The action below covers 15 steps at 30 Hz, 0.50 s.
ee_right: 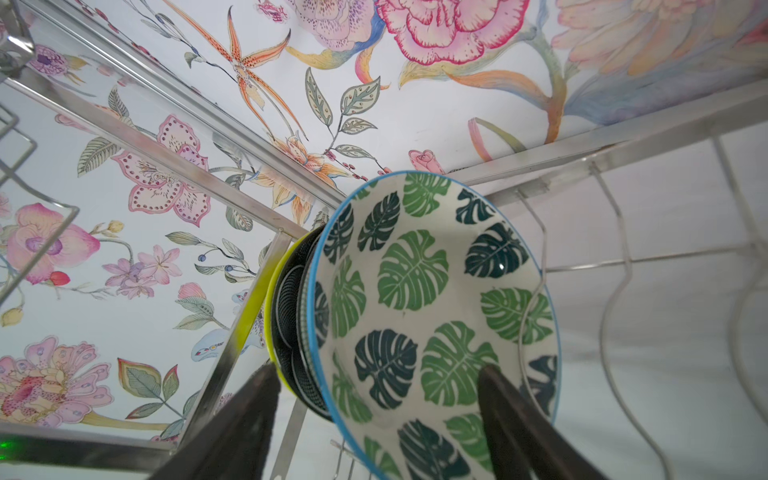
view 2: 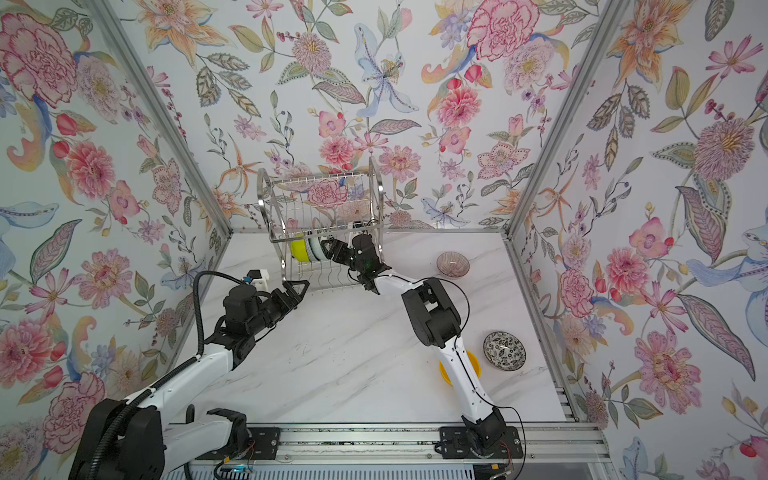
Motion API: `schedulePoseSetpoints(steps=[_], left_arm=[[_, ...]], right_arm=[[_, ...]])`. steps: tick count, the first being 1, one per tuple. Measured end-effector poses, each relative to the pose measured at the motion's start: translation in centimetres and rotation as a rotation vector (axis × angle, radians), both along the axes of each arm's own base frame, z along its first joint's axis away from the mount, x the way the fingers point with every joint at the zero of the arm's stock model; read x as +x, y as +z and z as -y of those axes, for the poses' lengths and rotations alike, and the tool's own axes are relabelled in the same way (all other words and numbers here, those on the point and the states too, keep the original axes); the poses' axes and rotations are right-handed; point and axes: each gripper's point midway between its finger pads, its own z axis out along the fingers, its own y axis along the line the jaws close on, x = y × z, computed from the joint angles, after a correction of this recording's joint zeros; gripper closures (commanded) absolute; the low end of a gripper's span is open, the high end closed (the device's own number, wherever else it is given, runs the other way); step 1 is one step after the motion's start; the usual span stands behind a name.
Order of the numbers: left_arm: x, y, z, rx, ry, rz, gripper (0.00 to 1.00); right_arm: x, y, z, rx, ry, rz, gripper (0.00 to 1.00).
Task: Load the bowls into the dish rack
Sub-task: 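Push the leaf-patterned bowl against the stacked bowls in the rack with the right gripper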
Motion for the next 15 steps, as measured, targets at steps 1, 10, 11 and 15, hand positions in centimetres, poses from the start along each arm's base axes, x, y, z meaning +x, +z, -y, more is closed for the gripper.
schedulePoseSetpoints(steps=[1, 10, 11, 15], left_arm=[[-0.1, -0.1, 0.0, 0.002, 0.0, -0.006, 0.01], [-1.7, -1.3, -0.4, 0.013, 0.0, -0.054, 0.01], [-1.8, -1.4, -0.4, 0.013, 0.0, -0.056, 0.01], [-2.4, -0.9, -0.5, 0.017, -0.003, -0.049, 0.01]], right_arm=[[-0.2, 0.1, 0.2, -0.002, -0.006, 0.002, 0.02], [-1.9, 1.7, 0.9, -0.025, -0.051, 0.013, 0.01], [-2.1, 2.0, 1.0, -0.026, -0.056, 0.014, 0.01], [-3.0, 2.8, 1.3, -0.034, -0.065, 0.021, 0.01]])
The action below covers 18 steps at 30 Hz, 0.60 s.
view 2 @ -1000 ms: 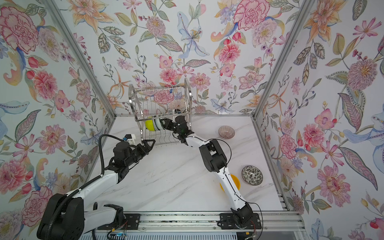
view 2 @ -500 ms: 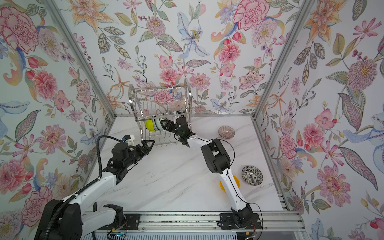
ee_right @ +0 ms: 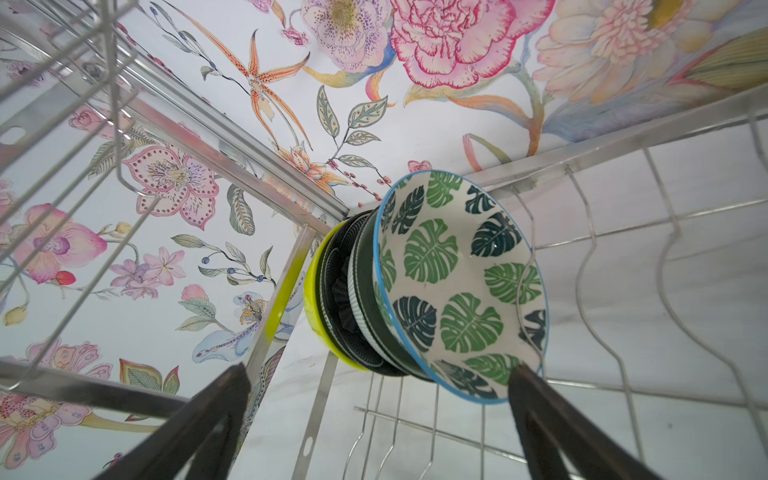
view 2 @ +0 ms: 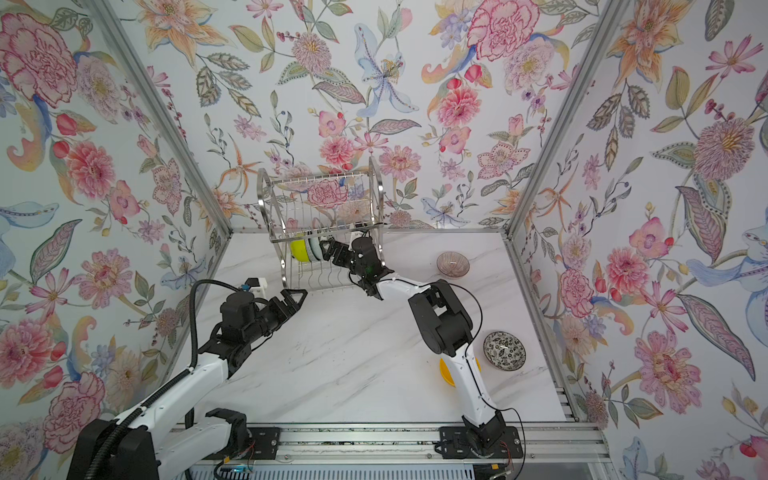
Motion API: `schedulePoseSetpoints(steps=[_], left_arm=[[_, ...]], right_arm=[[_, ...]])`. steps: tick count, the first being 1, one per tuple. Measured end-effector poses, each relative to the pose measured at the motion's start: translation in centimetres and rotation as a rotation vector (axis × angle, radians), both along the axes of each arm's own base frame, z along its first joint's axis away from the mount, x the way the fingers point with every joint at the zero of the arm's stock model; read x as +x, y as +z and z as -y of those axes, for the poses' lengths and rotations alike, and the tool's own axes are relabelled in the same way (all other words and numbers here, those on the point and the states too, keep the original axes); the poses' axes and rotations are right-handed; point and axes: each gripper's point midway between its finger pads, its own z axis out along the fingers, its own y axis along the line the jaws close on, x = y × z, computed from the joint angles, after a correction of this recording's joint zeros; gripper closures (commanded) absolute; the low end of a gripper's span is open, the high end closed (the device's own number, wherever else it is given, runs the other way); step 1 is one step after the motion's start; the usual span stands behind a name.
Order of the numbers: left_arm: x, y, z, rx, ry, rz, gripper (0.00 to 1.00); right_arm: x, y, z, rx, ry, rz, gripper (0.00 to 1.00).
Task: Load the bowls into the dish rack
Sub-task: 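Push the leaf-patterned bowl against the stacked bowls in the rack with the right gripper, then open the right gripper and withdraw it from the rack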
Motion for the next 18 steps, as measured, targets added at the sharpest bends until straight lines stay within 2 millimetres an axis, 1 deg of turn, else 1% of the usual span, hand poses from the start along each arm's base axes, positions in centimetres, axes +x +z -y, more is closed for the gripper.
schedulePoseSetpoints(steps=[2, 5, 10, 13, 18], left_arm=[[-0.2, 0.2, 0.0, 0.0, -0.001, 0.003, 0.01], [-0.5, 0.1, 0.0, 0.007, -0.007, -0.003, 0.01], [-1.3, -0.7, -0.1, 0.024, -0.021, -0.044, 0.01], [-1.8, -0.9, -0.1, 0.033, -0.029, -0.057, 0.01], [-2.6, -1.9, -0.3, 0.055, -0.035, -0.104, 0.01]], right_arm=[[-0.5, 0.1, 0.0, -0.004, 0.0, -0.001, 0.01], [-1.7, -0.4, 0.0, -0.021, 0.009, -0.013, 0.01], [-3.8, -1.1, -0.1, -0.045, 0.029, -0.031, 0.01], [-4.8, -1.1, -0.1, -0.059, 0.042, -0.037, 0.02], [-6.0, -1.0, 0.5, -0.082, 0.057, -0.047, 0.02]])
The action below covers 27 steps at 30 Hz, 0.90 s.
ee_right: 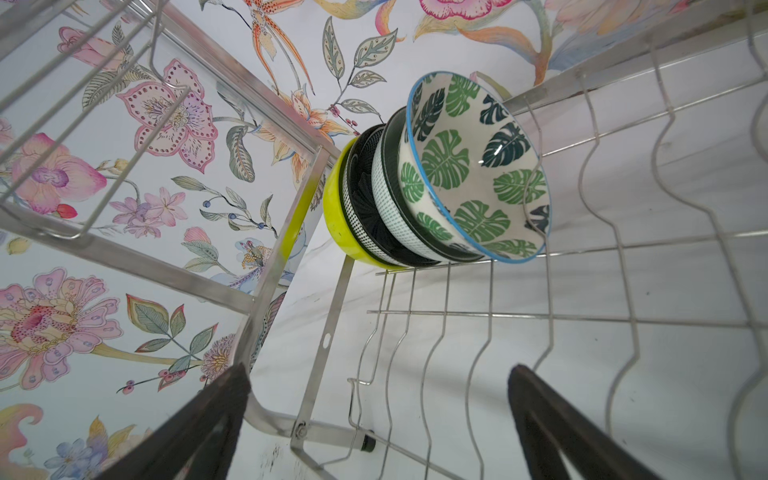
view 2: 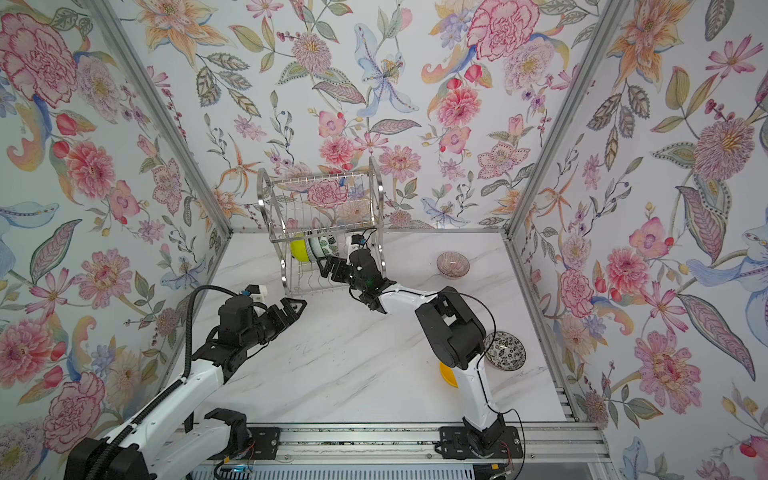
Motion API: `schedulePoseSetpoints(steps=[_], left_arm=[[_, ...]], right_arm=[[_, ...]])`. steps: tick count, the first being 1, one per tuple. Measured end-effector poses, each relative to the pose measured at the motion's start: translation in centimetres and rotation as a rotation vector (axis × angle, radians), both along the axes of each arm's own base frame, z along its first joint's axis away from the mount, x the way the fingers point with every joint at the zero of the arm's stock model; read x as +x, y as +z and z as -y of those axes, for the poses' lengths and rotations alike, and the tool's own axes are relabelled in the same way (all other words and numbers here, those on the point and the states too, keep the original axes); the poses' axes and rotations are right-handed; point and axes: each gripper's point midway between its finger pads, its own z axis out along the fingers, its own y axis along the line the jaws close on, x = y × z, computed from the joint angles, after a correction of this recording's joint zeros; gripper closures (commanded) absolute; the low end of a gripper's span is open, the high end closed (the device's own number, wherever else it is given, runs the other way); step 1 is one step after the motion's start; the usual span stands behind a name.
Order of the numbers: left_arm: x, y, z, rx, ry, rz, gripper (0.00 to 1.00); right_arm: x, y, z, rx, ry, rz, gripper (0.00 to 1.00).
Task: Load the bowls into the dish rack
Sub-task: 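Open the right gripper and withdraw it from the rack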
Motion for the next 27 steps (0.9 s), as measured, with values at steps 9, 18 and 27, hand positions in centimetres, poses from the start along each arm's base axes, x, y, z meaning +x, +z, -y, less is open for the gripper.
schedulePoseSetpoints(steps=[9, 18, 27], left_arm=[[-1.9, 1.7, -1.1, 0.012, 0.031, 0.028, 0.01], [-3.4, 2.8, -1.5, -0.015, 0.05, 0.077, 0.01], [-3.2, 3.1, 2.0, -0.02, -0.02, 0.162, 0.01]], right_arm=[[-4.3, 0.0, 0.8, -0.106, 0.063, 0.003, 0.02], [-7.8, 1.2, 4.4, -0.247, 0.024, 0.006, 0.02], [-9.1, 1.9, 12.7, -0.393, -0.163, -0.045, 0.02]])
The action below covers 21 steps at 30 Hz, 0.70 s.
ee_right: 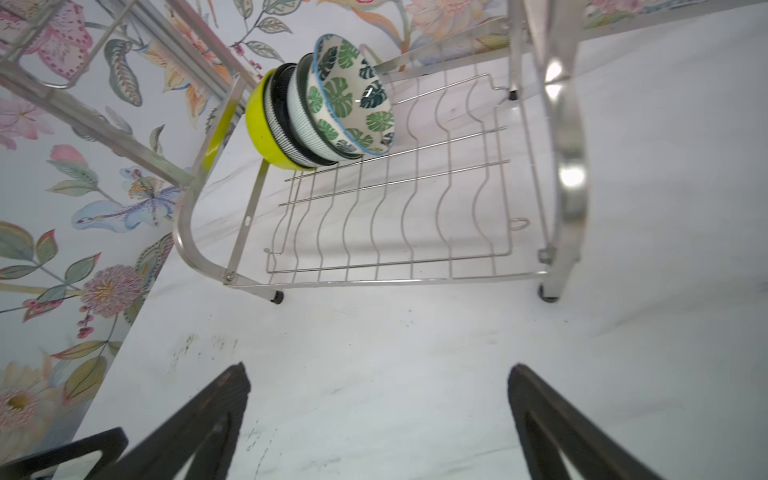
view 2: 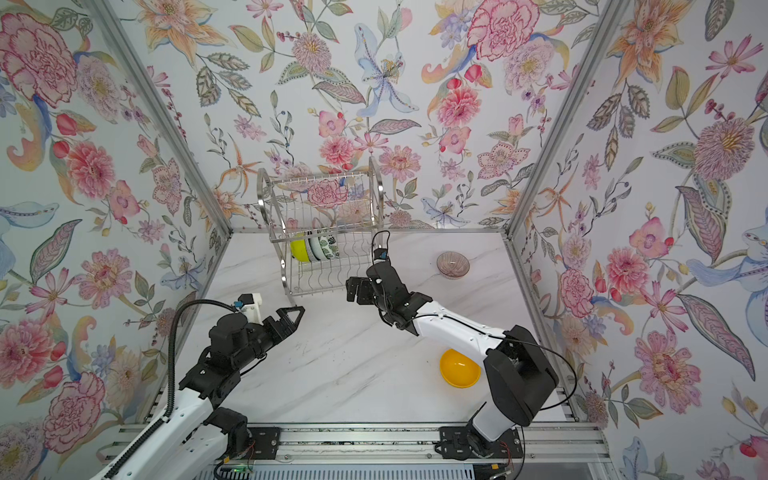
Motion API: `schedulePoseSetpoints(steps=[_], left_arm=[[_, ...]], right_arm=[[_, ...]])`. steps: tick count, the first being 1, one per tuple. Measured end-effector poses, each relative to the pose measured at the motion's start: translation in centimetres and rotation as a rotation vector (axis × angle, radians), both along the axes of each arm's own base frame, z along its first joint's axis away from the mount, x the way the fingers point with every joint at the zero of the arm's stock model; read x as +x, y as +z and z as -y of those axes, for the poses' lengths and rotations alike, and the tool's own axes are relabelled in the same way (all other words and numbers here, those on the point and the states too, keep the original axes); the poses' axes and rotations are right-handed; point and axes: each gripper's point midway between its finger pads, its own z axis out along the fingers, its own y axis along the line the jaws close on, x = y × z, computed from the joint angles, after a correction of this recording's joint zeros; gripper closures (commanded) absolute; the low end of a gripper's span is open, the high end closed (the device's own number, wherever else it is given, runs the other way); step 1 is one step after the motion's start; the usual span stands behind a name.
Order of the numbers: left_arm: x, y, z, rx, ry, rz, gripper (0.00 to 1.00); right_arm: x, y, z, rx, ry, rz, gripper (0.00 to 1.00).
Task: Load the bowls into the dish rack
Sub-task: 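Open the right gripper and withdraw it from the rack, then reach the right gripper down to the yellow bowl's rim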
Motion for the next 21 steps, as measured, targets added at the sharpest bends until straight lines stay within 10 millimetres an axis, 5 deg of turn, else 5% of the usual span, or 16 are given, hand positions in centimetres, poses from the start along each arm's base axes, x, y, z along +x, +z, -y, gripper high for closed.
schedulePoseSetpoints(steps=[7, 12, 16, 21], left_arm=[[-0.7, -1.1, 7.3, 0.068, -0.174, 0.023, 0.01], [-0.5, 0.0, 13.9, 0.116, -0.31, 0.078, 0.01], [0.0, 1.2, 18.3, 0.099, -0.377, 0.139, 0.01], [0.5, 0.2, 20.8, 0.077, -0.404, 0.157, 0.01]], right_arm=[[-2.1, -2.5, 10.0, -0.067, -0.25, -0.12, 0.02], [-5.0, -4.0, 17.5, -0.08, -0.456, -0.213, 0.02], [-7.4, -5.2, 20.6, -0.103, -0.549, -0.282, 0.04], [-10.5, -7.7, 22.1, -0.118, -0.589, -0.359, 0.17]])
